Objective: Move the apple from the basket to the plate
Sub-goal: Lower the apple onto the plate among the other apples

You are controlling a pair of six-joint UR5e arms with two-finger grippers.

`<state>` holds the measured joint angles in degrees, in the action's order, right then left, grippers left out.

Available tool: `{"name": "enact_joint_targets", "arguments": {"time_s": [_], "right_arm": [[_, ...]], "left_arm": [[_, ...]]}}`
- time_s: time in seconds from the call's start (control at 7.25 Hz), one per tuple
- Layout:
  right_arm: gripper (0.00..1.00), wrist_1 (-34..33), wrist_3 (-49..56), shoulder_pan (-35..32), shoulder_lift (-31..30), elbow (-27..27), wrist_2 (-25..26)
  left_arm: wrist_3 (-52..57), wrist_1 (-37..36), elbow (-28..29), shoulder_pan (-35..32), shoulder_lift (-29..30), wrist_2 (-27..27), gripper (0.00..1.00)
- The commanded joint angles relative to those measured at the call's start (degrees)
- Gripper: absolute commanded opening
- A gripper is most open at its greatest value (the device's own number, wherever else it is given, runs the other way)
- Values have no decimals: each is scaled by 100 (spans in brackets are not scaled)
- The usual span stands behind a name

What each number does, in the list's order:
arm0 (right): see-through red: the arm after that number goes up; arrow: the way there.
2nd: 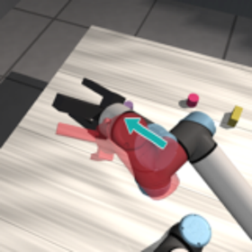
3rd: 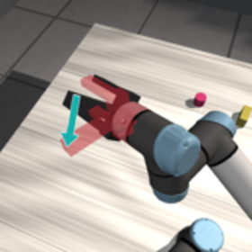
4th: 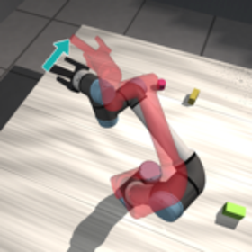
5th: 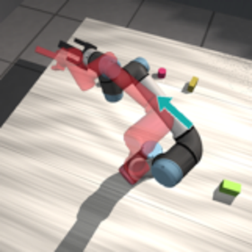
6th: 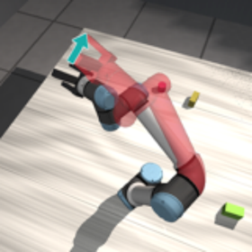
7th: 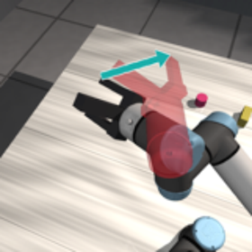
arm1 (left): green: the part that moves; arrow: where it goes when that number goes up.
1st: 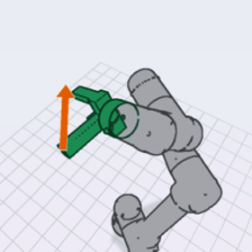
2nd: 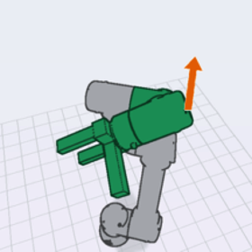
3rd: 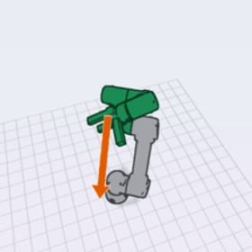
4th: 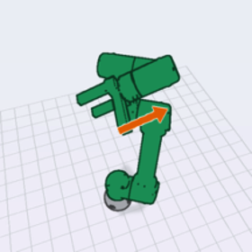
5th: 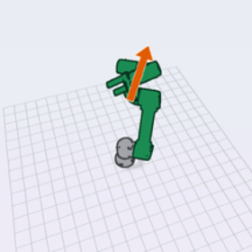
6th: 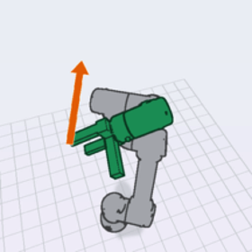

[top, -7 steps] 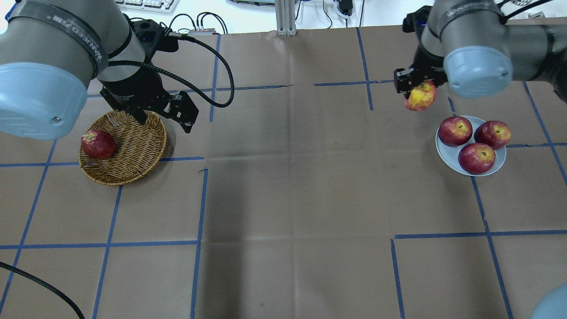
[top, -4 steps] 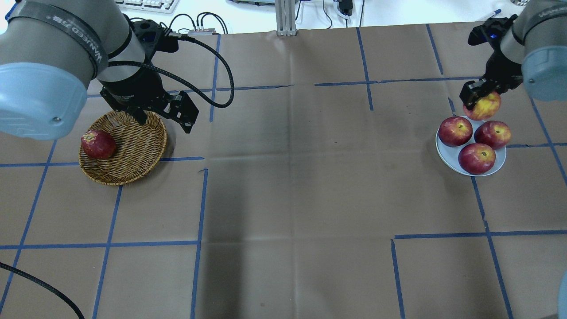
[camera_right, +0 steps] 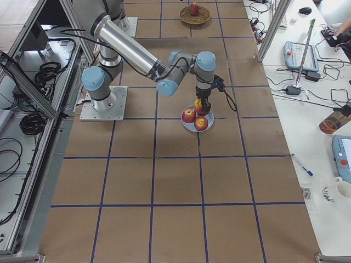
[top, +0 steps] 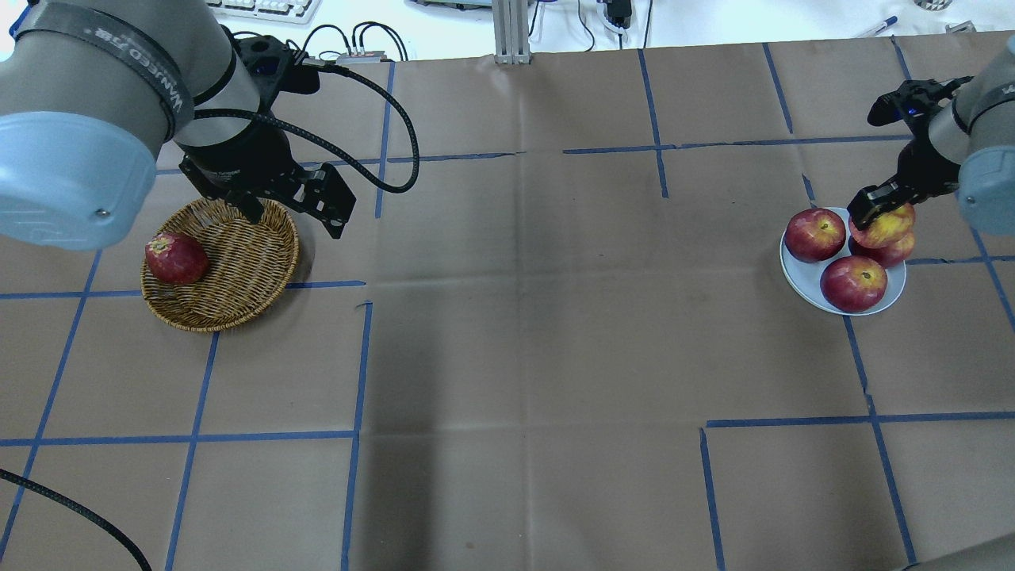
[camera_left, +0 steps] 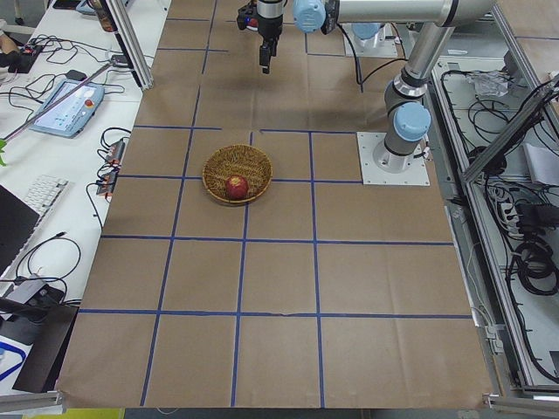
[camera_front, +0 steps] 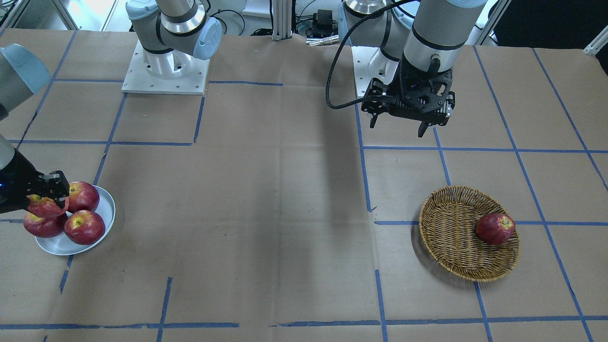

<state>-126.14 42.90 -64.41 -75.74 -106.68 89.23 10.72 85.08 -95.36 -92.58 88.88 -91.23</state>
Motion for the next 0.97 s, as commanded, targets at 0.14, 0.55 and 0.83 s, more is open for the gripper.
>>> {"name": "enact_joint_targets", "arguments": {"time_s": [0.14,0.55,0.83], "right_arm": [[44,-165,-1,7,85,-116,-2],[100,-156,-10,-2,95,-143,33],[100,-139,-19,-2,25,-82,86]], "left_arm": [[0,0,0,-6,6,0,98],[0,0,0,-6,6,0,98],[0,0,0,-6,6,0,98]]}}
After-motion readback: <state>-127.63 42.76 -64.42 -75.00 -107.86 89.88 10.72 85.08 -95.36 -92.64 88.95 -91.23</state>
